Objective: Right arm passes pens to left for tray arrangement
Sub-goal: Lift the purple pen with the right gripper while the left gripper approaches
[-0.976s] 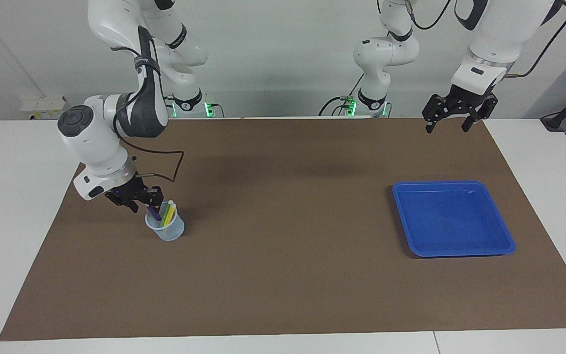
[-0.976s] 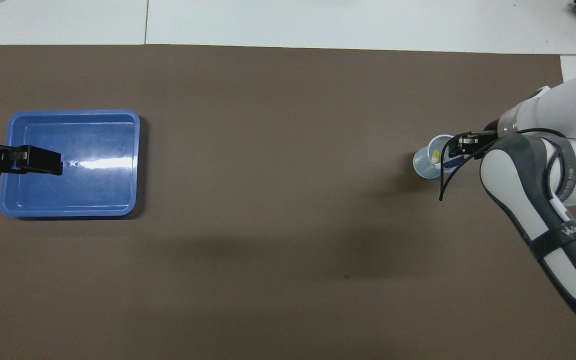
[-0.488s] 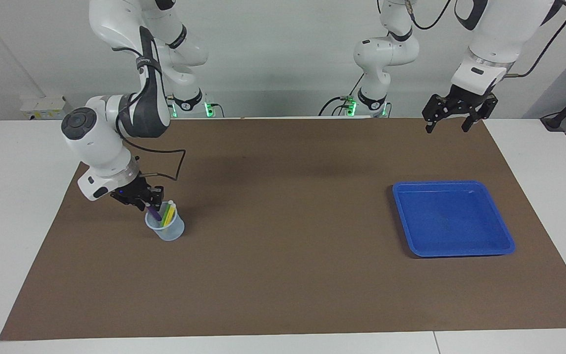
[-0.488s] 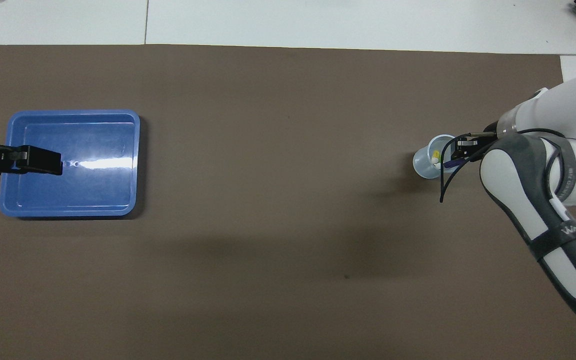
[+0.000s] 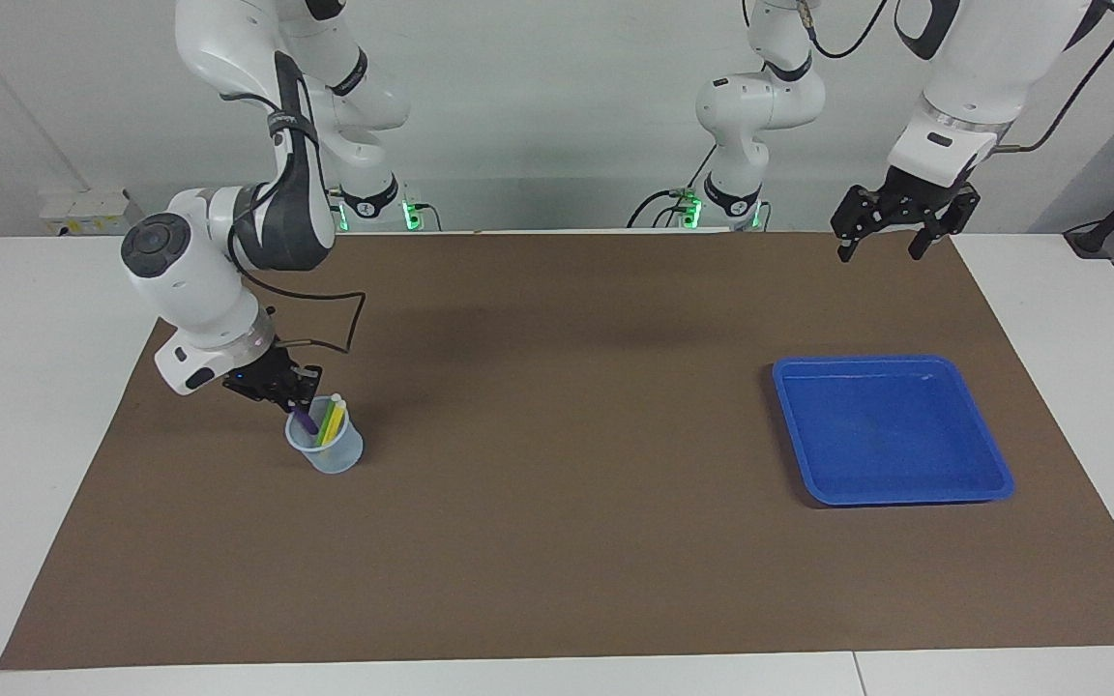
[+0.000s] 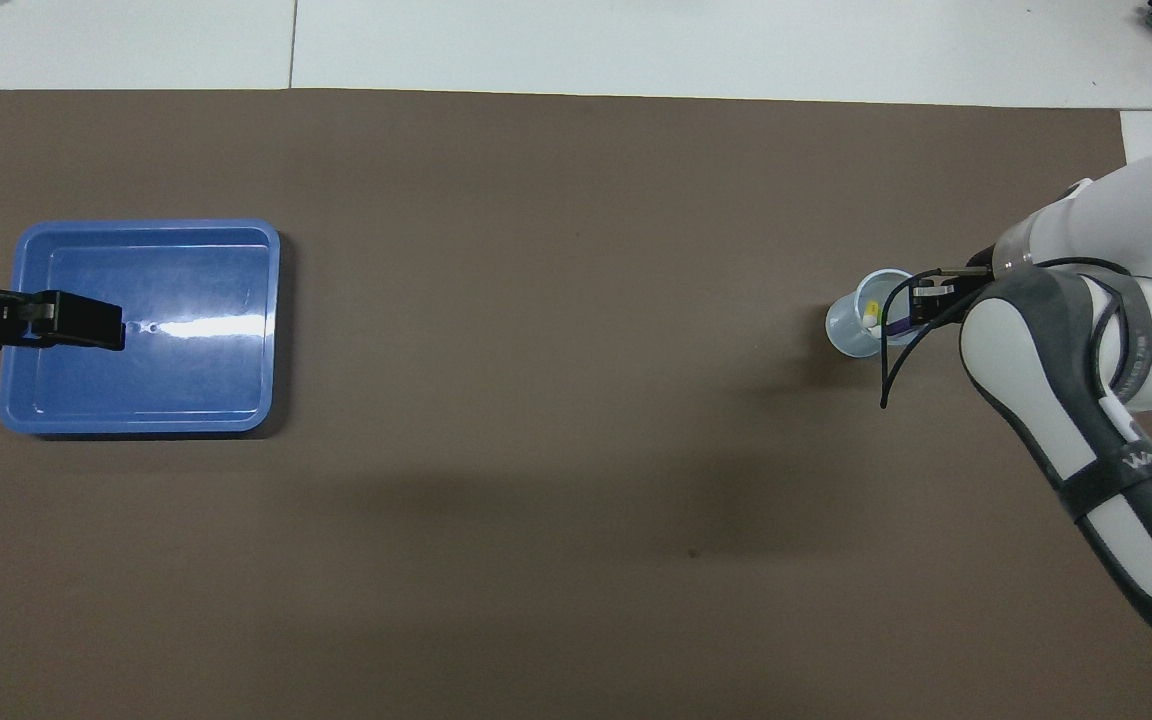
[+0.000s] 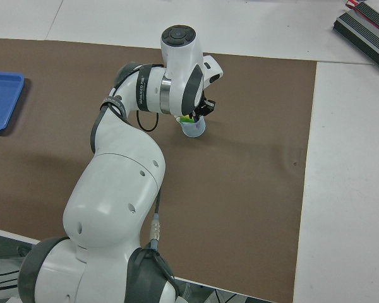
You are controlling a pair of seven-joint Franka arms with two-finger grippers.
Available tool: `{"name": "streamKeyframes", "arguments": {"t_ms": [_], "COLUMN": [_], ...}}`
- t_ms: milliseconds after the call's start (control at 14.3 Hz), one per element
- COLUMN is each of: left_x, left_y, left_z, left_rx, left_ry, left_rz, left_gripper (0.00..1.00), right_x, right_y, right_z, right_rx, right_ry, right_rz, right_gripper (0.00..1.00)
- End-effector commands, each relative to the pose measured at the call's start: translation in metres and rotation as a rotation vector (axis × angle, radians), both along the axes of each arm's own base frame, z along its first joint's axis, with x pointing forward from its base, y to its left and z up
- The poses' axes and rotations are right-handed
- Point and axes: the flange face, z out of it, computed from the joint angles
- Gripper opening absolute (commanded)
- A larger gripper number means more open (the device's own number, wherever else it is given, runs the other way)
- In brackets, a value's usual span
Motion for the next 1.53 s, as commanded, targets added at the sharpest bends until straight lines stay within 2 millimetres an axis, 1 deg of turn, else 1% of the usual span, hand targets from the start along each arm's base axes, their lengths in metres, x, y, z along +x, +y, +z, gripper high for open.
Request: {"name": "streamKeyframes", "arguments": {"t_ms": [0, 70, 279, 418, 628, 767, 906, 976, 1046, 1255, 1325, 1464], "left_x": [-0.007, -0.007, -0.007, -0.007, -0.007, -0.007, -0.007, -0.006, -0.005, -0.004, -0.004, -0.006], "left_y": [0.002, 0.002, 0.002, 0.002, 0.002, 0.002, 0.003, 0.003, 0.004, 0.006, 0.007, 0.008], "left_z": [0.0, 0.001, 0.001, 0.0, 0.0, 0.0, 0.0, 0.001, 0.002, 0.006, 0.006, 0.001], "left_rx": [-0.009, -0.009, -0.009, -0.009, -0.009, -0.009, -0.009, -0.008, -0.009, -0.01, -0.01, -0.007], "left_ry": [0.006, 0.004, 0.004, 0.006, 0.006, 0.006, 0.006, -0.004, -0.008, -0.02, -0.019, -0.01], "left_rz": [0.013, 0.013, 0.013, 0.013, 0.012, 0.013, 0.015, 0.009, 0.012, 0.01, 0.016, 0.033], "left_gripper": [1.0, 1.0, 1.0, 1.0, 1.0, 1.0, 1.0, 1.0, 1.0, 1.0, 1.0, 1.0], "right_x": [0.0, 0.001, 0.002, 0.004, 0.011, 0.014, 0.016, 0.015, 0.013, 0.0, -0.005, -0.018], "right_y": [0.0, -0.001, -0.004, -0.005, -0.005, -0.002, 0.003, 0.013, 0.019, 0.023, 0.027, 0.044], "right_z": [0.0, 0.001, 0.004, 0.013, 0.041, 0.067, 0.089, 0.098, 0.109, 0.133, 0.141, 0.158], "right_rx": [-0.02, -0.02, -0.02, -0.023, -0.023, -0.023, -0.022, -0.021, -0.022, -0.024, -0.022, -0.023], "right_ry": [0.009, 0.008, 0.006, -0.006, -0.032, -0.049, -0.052, -0.045, -0.042, -0.014, -0.007, 0.004], "right_rz": [-0.009, -0.009, -0.007, -0.003, 0.019, 0.024, 0.037, 0.053, 0.062, 0.071, 0.079, 0.105], "right_gripper": [0.02, 0.0, 0.0, 0.0, 0.0, 0.0, 0.0, 0.0, 0.0, 0.0, 0.0, 0.0]}}
